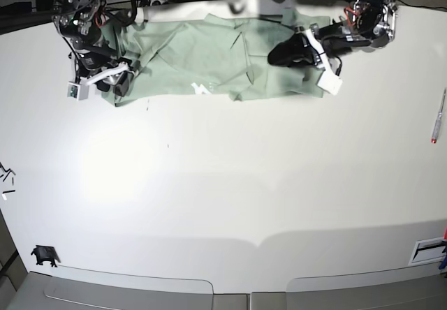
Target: Fold the T-shirt properly
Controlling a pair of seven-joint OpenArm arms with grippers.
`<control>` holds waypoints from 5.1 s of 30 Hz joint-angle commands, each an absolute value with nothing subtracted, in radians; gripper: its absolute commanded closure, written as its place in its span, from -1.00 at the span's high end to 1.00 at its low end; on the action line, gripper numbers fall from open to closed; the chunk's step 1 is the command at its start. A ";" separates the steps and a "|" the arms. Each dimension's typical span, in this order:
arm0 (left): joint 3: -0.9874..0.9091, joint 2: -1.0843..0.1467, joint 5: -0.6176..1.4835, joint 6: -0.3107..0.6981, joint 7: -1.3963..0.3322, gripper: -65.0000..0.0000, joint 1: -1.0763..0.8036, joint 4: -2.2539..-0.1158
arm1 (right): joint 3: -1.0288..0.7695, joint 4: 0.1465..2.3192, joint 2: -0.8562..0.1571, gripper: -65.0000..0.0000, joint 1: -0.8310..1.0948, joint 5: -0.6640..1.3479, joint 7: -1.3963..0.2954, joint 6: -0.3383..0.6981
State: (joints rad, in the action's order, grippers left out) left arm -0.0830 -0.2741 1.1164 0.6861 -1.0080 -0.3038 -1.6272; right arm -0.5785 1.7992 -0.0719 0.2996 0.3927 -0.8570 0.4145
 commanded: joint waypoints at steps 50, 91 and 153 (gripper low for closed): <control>0.131 -0.243 0.723 0.698 -0.961 -1.00 -0.197 -1.887 | -0.582 1.816 -0.080 -0.18 0.294 0.400 -0.847 0.418; 0.393 -0.264 0.602 0.568 -0.862 -0.63 -0.346 -1.892 | -0.640 1.816 -0.298 0.45 0.294 0.270 -0.782 0.392; 0.392 -0.353 -0.046 0.181 -0.836 -0.62 -0.344 -2.127 | -0.447 1.310 -0.393 -1.00 0.294 1.085 -1.171 0.646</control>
State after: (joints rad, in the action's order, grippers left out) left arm 0.3927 -0.3511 -0.0463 0.1818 -0.8562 -0.3458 -2.1056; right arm -0.4438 1.3018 -0.3820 0.2958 1.0893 -1.1545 0.6548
